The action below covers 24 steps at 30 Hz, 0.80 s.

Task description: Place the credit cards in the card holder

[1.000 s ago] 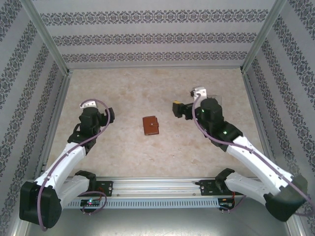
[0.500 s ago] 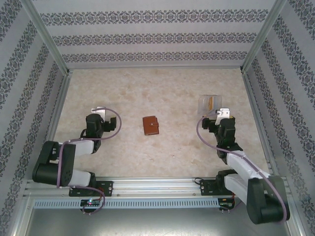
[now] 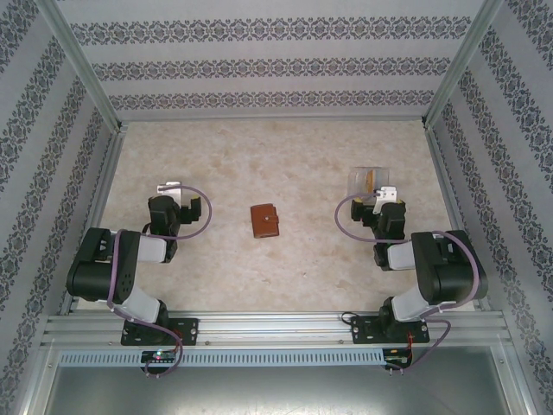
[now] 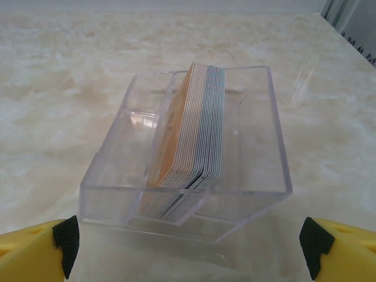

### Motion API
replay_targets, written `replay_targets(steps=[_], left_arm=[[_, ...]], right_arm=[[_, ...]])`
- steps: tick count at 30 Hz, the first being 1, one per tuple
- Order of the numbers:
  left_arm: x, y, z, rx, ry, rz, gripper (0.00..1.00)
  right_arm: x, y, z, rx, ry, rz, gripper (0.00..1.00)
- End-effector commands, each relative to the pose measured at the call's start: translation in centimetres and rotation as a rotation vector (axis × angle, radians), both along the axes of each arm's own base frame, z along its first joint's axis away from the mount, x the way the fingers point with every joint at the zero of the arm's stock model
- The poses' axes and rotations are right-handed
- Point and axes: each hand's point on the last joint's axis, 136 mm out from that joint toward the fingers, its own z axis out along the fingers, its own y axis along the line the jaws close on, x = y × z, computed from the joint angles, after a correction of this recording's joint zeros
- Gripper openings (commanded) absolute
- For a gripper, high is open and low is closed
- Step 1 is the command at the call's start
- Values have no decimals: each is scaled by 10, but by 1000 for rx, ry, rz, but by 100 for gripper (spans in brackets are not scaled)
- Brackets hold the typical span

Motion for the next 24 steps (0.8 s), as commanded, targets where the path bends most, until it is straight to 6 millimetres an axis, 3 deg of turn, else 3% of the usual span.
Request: replay_targets(steps=[1, 4, 6, 10, 24], left_arm=[[10, 2, 15, -19, -56, 3, 99], [10, 3, 13, -22, -46, 10, 99], [10, 3, 13, -21, -46, 10, 99], [11, 3, 14, -22, -48, 9, 99], [10, 3, 14, -21, -47, 9, 99]], right_arm=[[18, 3, 37, 18, -140, 12, 98], [21, 0, 30, 14, -79, -6, 98], [30, 3, 37, 13, -71, 16, 98], [28, 11, 37, -15, -77, 42, 98], [31, 11, 35, 14, -60, 63, 98]])
